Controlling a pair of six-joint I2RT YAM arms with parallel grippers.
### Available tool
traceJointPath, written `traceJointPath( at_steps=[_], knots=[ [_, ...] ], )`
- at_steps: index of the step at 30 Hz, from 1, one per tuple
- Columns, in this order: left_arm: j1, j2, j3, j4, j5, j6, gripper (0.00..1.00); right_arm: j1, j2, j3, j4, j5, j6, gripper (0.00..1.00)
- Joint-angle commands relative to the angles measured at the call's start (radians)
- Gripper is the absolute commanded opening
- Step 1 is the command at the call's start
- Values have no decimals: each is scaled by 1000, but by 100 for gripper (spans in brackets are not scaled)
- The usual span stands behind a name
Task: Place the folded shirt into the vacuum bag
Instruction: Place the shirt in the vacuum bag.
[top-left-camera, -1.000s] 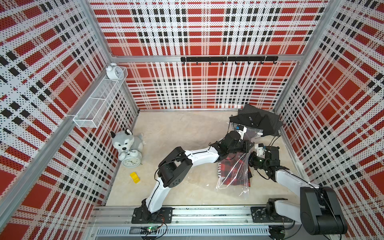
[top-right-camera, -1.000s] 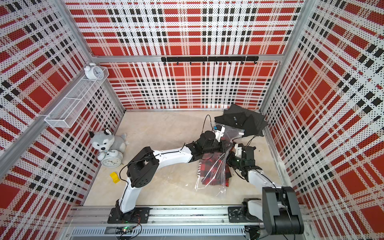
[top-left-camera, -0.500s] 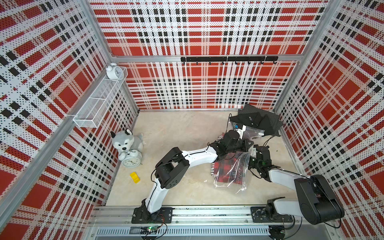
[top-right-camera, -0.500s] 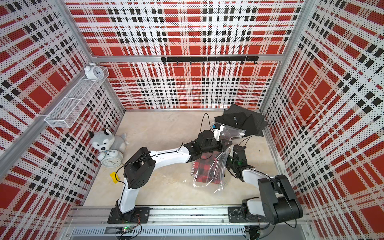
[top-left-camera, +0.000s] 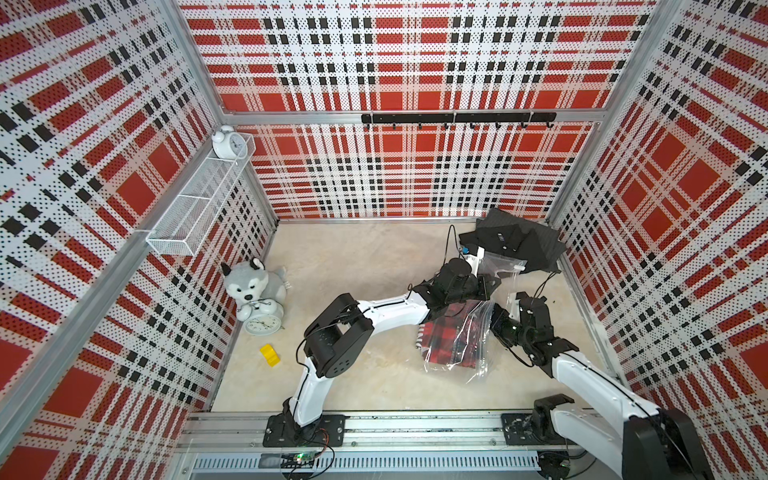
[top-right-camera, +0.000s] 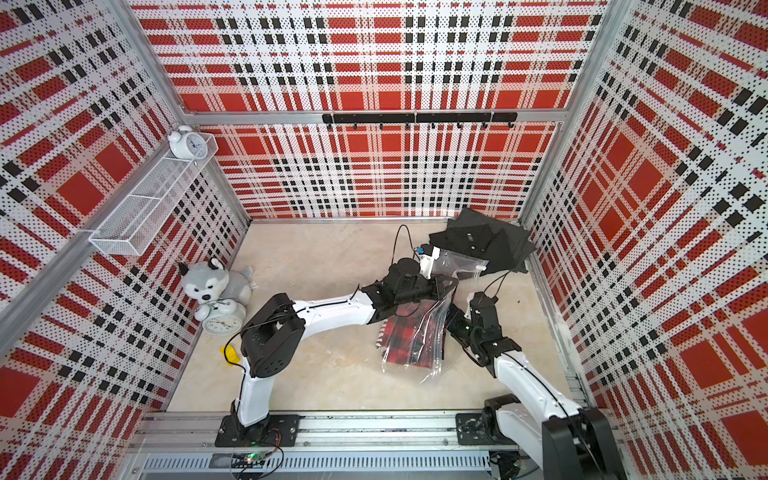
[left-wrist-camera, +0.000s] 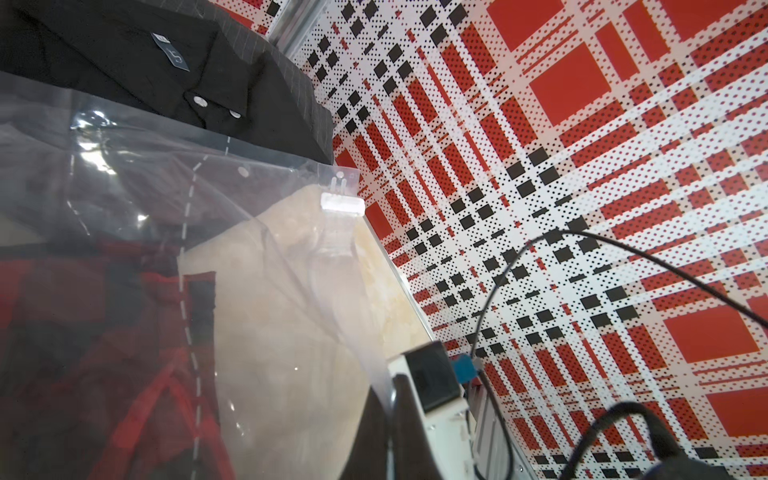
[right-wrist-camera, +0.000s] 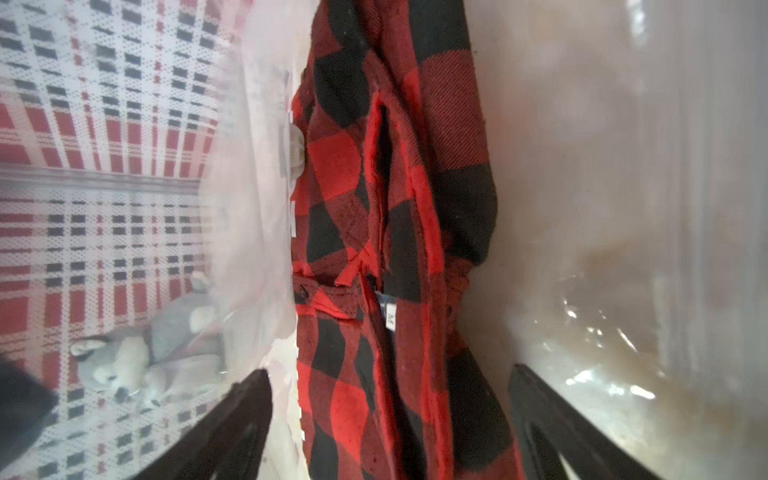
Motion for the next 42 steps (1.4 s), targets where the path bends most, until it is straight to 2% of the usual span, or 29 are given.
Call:
traceJointPath(
  at_steps=[1,4,7,9,13,18,25,30,33,36,42],
  knots=[
    [3,-29,-8,25,-9,17,0,-4,-38,-47,-112,-7,-56,93],
    [3,-26,-3,26,-7,19,0,-3,-19,-91,-68,-67,-54,89],
    [3,-21,-2,26,-8,17,0,7,14,-114,-5,-132,-43,75],
    [4,-20,0,26,-6,16,0,29,31,-114,21,-151,-32,64],
    [1,-22,1,31,-4,10,0,81,31,-119,107,-133,43,28],
    [-15,-40,6,33,-2,7,0,86,93,-107,268,-96,113,17],
    [-32,-65,0,35,-4,1,0,105,341,-20,492,-132,150,14],
    [-31,-87,-9,41,-17,1,0,169,505,41,617,-133,188,14],
    [-23,-101,-15,40,-25,2,0,207,561,56,646,-123,201,23],
    [-11,-110,-22,40,-27,4,0,209,539,22,664,-116,202,29],
    [6,-140,-52,40,-30,15,0,203,417,0,500,-53,123,42]
  ],
)
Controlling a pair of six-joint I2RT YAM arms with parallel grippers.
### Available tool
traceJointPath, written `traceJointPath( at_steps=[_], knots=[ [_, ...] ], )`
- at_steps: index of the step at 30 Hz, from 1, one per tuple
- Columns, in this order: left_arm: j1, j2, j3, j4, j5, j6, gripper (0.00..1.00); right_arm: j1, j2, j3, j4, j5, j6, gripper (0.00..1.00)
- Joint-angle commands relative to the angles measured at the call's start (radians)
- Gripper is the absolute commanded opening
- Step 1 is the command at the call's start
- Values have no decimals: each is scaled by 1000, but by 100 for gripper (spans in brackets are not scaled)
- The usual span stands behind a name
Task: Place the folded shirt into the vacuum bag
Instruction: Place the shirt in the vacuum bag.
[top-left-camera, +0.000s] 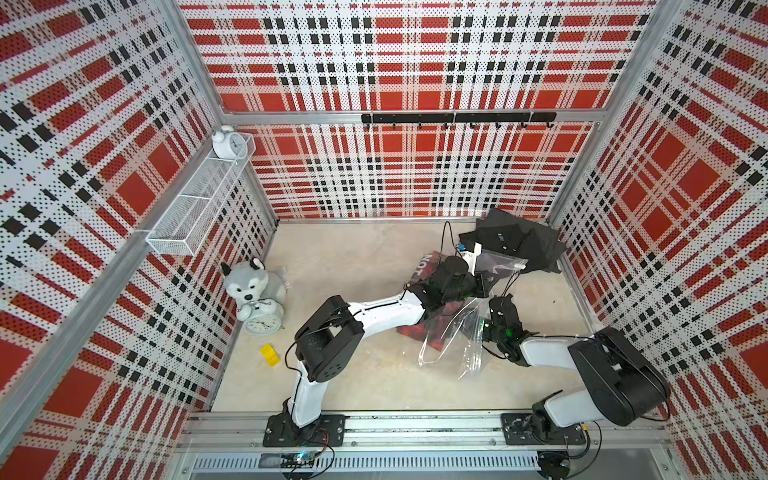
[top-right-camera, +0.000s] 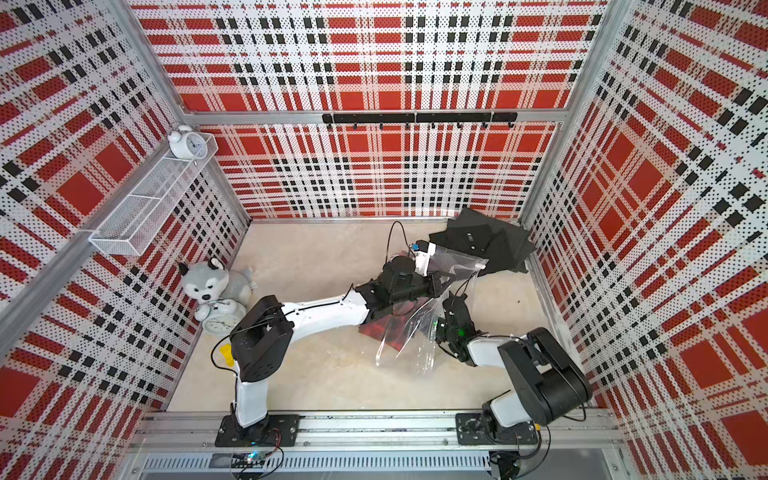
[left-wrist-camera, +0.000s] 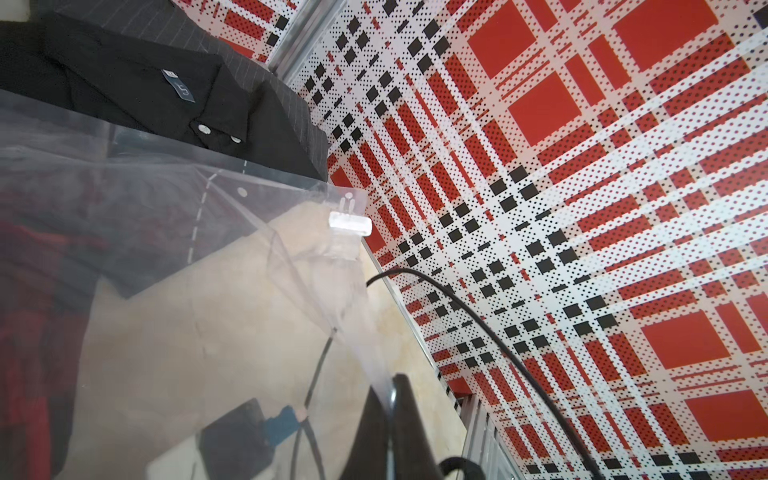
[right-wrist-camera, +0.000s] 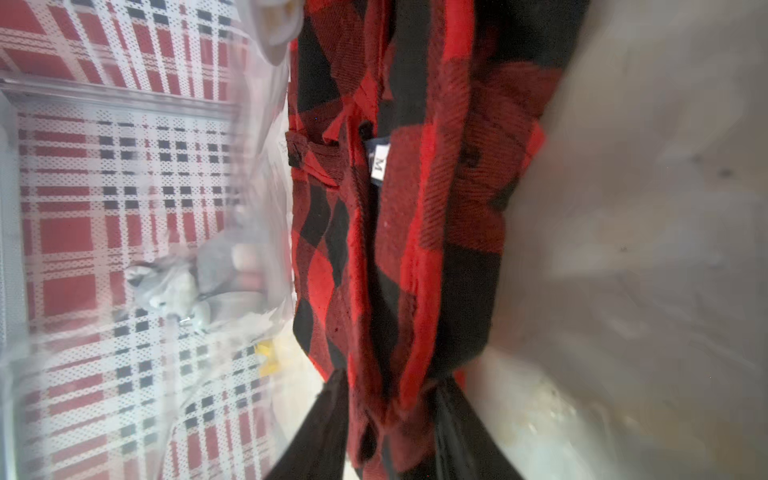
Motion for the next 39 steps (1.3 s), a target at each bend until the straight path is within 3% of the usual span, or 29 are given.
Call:
traceJointPath(
  at_steps=[1,3,10,14,19,24,32,39],
  knots=[
    [6,-70,-22,42,-7,18,0,4,-49,2,-82,49,-47,45],
    [4,-83,-43,55,-8,17,0,5,-33,6,-70,48,-48,46],
    [6,-121,-87,72,-28,20,0,6,178,136,19,-24,-50,35],
    [34,-155,-132,77,-49,21,0,5,184,168,-16,-34,-69,37],
    [81,-183,-169,78,-59,32,0,5,-12,94,-145,9,-101,54],
    [128,-183,-184,77,-53,38,0,6,-323,25,-380,85,-136,72],
    [167,-170,-176,74,-49,44,0,-1,-779,95,-807,196,-189,81],
    [172,-182,-150,38,-56,56,0,-5,-900,206,-1134,441,-259,83]
  ],
)
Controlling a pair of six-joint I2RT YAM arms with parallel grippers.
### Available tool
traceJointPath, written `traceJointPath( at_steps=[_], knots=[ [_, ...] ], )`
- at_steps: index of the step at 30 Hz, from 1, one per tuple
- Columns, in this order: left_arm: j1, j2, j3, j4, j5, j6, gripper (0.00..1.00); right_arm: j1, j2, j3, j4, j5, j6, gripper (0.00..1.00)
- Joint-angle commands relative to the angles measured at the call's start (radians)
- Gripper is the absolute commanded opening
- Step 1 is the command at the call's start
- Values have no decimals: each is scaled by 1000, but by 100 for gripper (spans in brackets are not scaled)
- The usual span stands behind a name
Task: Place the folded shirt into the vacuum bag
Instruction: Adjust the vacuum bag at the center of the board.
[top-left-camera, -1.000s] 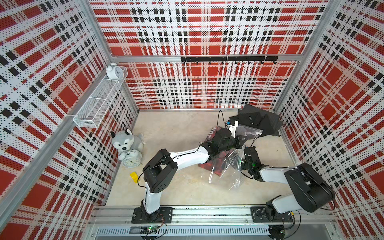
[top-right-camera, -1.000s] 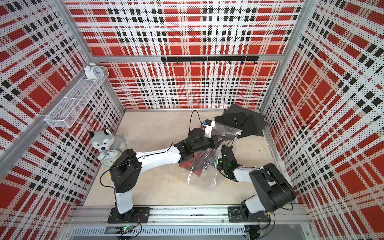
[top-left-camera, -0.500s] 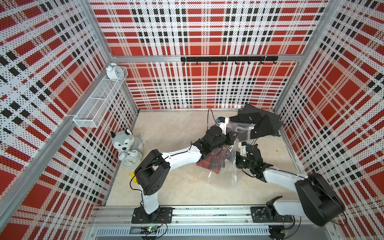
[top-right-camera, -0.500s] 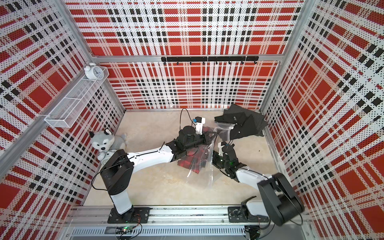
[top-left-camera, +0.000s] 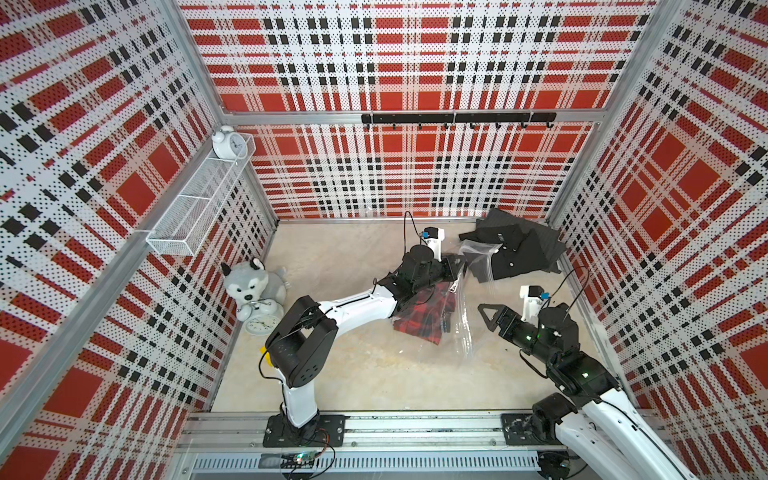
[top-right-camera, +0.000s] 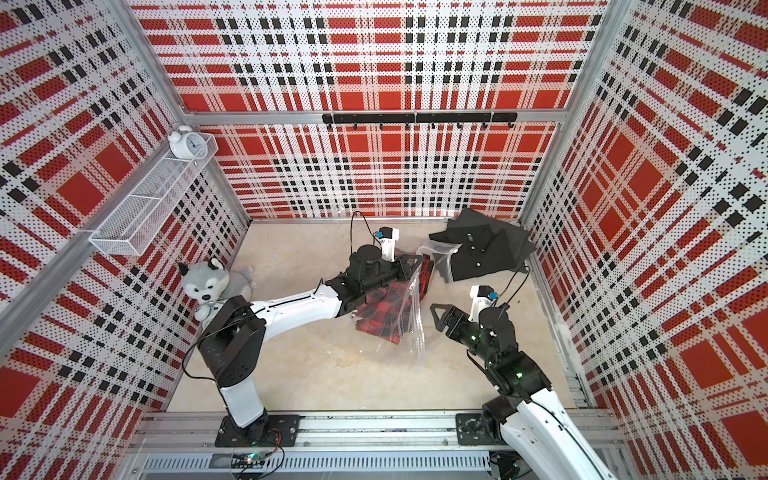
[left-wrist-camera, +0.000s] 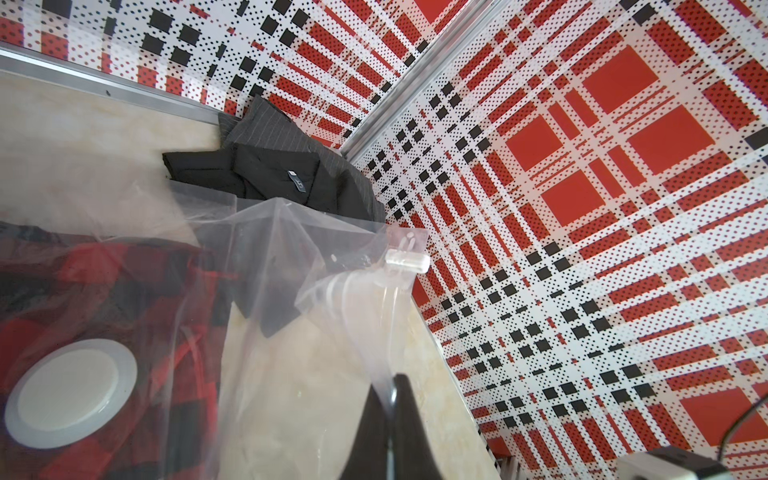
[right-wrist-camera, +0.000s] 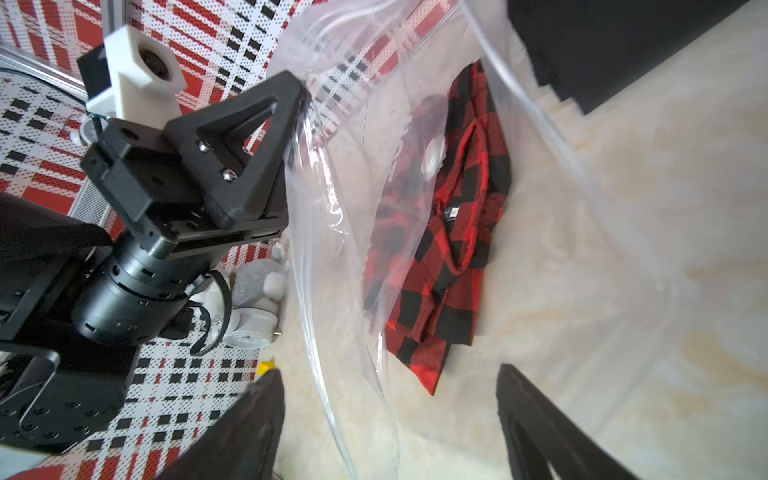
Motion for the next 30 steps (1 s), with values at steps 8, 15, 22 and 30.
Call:
traceJointPath(
  at_steps=[8,15,22,30],
  knots=[
    [9,-88,18,-51,-33,41,0,-55,146,51,-218,186,-133,86],
    [7,-134,3,-67,-57,49,0,-112,307,-24,7,31,-149,80],
    [13,-153,14,-77,-67,60,0,-89,493,-32,252,-140,-85,49],
    [72,-195,36,-111,-50,97,0,-44,494,158,202,-154,-61,11]
  ],
)
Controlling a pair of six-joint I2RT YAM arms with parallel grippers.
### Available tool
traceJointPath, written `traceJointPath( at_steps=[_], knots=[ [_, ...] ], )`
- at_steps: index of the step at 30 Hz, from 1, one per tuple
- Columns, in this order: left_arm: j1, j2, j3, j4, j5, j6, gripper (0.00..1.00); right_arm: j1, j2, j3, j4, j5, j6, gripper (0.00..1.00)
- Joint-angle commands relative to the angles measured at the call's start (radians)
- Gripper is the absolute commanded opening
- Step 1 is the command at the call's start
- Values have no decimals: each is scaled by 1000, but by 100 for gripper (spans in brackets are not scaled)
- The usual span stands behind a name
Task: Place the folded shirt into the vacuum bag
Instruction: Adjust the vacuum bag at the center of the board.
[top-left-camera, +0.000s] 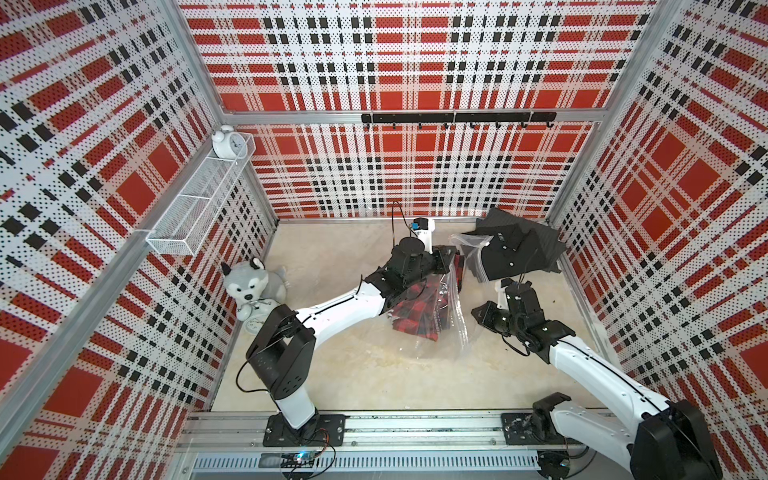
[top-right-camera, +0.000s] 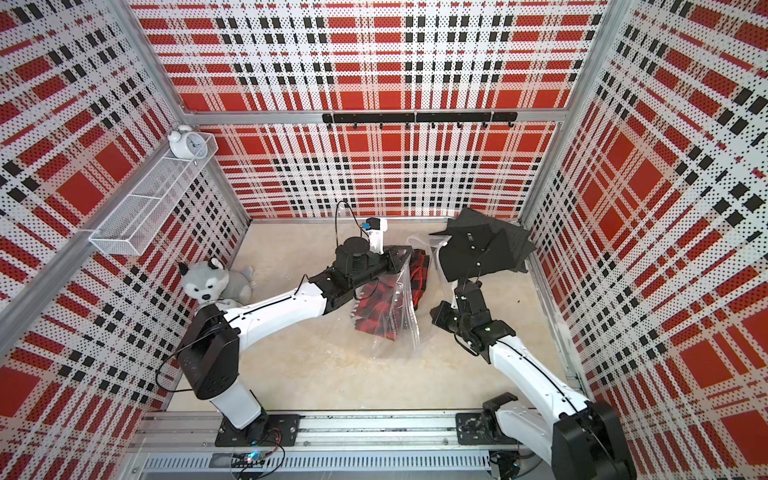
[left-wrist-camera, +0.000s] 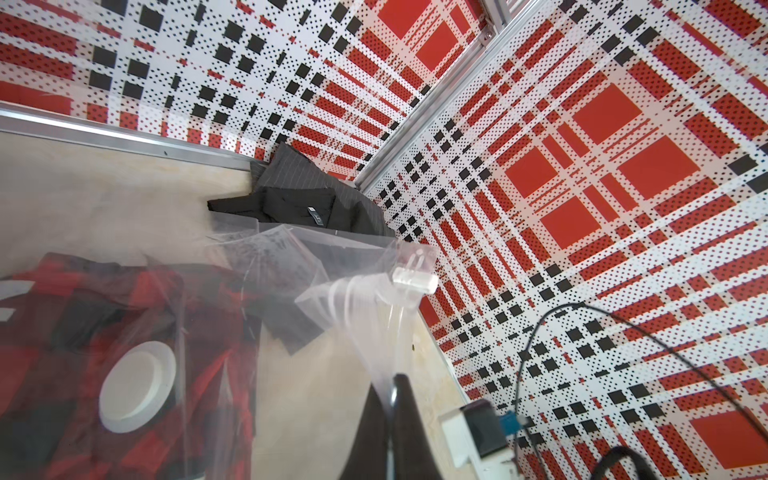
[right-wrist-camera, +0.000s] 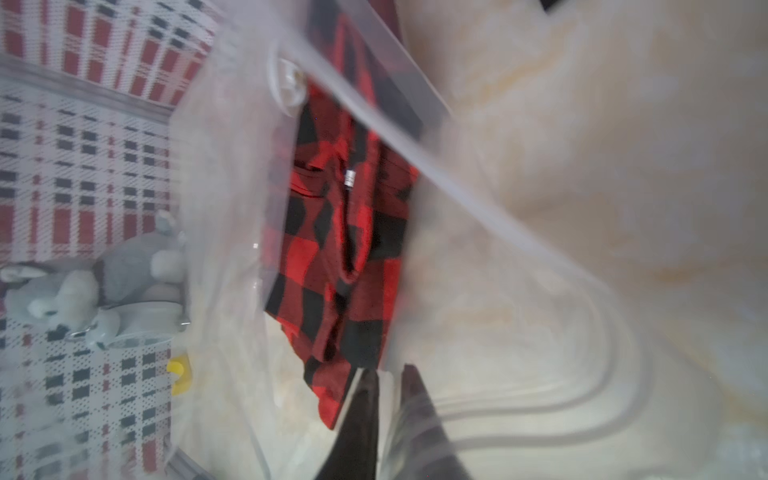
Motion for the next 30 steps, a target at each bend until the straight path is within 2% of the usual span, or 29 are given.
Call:
traceJointPath(
  at_steps=[1,14,24,30],
  knots=[
    [47,-71,43,-7,12,51,0,10,-14,97,35,-32,10,10],
    [216,-97,254,-236,68,207,0,118,117,465,-24,-58,26,5],
    [243,-101,419,-326,67,264,0,134,159,636,-65,-67,20,4],
    [248,-89,524,-365,53,284,0,134,175,686,-33,-109,42,4]
  ],
)
